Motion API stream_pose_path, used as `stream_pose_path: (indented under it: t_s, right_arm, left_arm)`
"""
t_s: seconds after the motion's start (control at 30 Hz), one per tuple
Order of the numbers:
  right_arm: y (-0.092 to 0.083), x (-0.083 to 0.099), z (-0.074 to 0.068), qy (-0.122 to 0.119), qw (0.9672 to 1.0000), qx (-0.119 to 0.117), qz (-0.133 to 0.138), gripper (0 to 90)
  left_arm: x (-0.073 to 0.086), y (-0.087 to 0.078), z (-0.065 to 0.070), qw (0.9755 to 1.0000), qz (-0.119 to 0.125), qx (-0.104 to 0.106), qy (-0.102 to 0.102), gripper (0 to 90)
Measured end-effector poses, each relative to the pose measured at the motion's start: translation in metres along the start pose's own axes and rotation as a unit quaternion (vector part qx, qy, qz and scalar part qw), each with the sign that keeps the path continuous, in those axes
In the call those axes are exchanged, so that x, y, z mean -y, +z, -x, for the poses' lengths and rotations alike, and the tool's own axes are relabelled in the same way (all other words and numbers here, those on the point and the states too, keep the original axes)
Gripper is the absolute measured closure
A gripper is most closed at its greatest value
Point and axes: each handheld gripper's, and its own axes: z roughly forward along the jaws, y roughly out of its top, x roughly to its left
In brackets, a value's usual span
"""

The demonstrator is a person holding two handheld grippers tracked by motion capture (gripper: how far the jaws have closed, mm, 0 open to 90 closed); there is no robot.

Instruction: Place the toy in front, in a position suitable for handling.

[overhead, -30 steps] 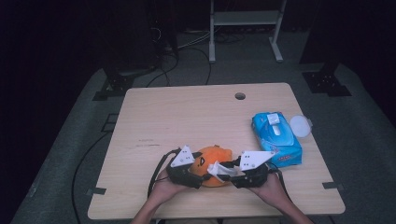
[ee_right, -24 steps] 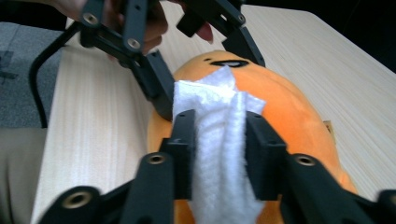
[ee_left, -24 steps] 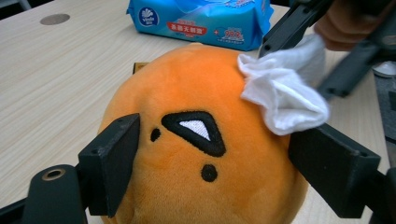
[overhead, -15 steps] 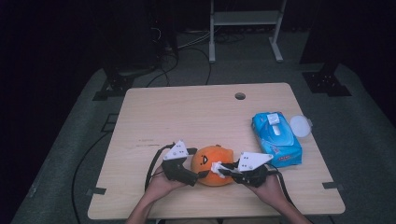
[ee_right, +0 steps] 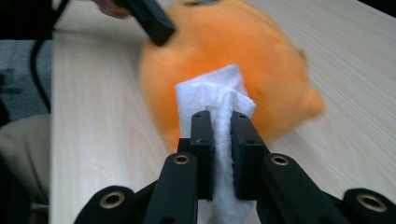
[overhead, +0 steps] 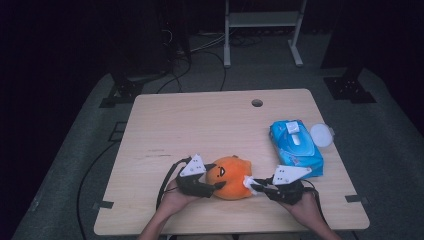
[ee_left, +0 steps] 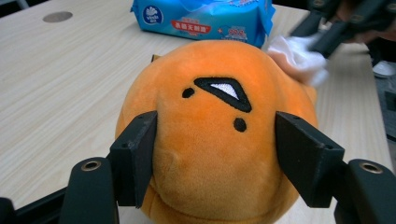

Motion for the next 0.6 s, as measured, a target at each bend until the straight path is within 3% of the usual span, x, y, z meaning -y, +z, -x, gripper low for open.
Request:
stream_pose_path:
  t_s: [0.13,0.27,0.4,0.6]
  right_arm:
    - [0.008,-0.013,-0.009,-0.015,0.9995,-0.024,0.015,80.3]
    - [0.015,-0.025,-0.006,-0.019,0.9993,-0.019,0.028,80.3]
    - [0.017,-0.028,0.012,0.006,0.999,-0.002,0.045,80.4]
    - [0.013,-0.014,0.024,0.037,0.9984,0.015,0.04,80.4]
  left_arm:
    - [-0.002,0.004,0.003,1.0,0.001,0.0,0.003,34.2]
    - [-0.002,0.003,0.008,0.9998,-0.004,-0.005,0.018,34.3]
    - [0.003,-0.001,0.007,0.9999,-0.005,0.001,0.013,34.3]
    - [0.005,-0.001,0.006,0.9999,-0.003,0.005,0.012,34.3]
